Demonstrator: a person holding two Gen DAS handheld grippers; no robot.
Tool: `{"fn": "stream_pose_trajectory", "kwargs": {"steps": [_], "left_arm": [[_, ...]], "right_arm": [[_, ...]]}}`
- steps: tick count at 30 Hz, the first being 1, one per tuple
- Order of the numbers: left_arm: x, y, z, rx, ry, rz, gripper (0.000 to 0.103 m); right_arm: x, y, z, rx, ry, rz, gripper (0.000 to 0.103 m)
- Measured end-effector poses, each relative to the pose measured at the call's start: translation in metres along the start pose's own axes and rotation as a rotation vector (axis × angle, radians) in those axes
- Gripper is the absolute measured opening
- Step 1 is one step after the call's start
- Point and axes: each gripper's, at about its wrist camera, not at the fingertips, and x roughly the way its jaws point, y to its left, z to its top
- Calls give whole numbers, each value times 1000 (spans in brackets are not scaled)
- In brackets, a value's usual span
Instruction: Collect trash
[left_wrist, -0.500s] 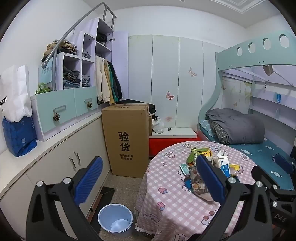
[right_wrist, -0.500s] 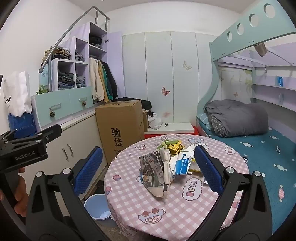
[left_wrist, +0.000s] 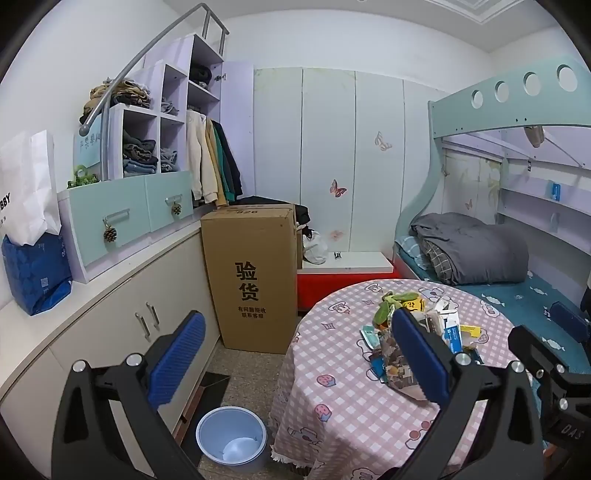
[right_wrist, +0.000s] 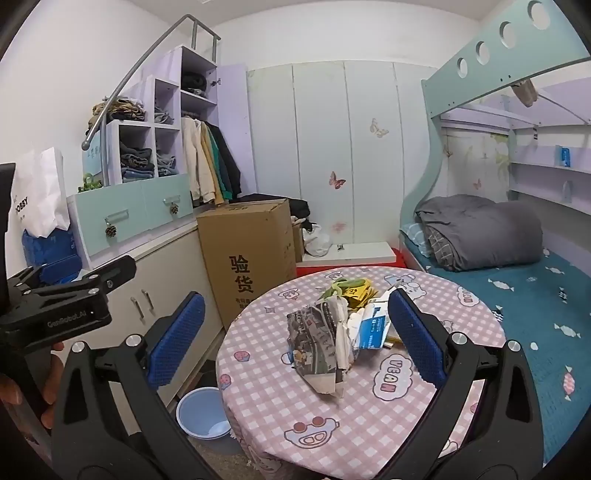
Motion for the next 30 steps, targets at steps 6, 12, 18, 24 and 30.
{"fn": "stream_pose_trajectory", "kwargs": {"steps": [6, 12, 18, 24, 30], "left_arm": [[4, 0, -1, 1, 11, 0, 99], [7, 2, -4, -1, 17, -2, 99], [8, 2, -5, -2, 20, -1, 99], [8, 2, -7, -3, 21, 0, 99], [10, 3, -9, -3, 25, 2, 99]], "right_arm": [[6, 6, -6, -36, 9, -20, 97], [11, 5, -11, -15, 20, -13, 97], [12, 4, -12, -14, 25, -10, 97], [16, 4, -15, -11, 35, -7, 97], [16, 4, -15, -9, 38, -7, 97]]}}
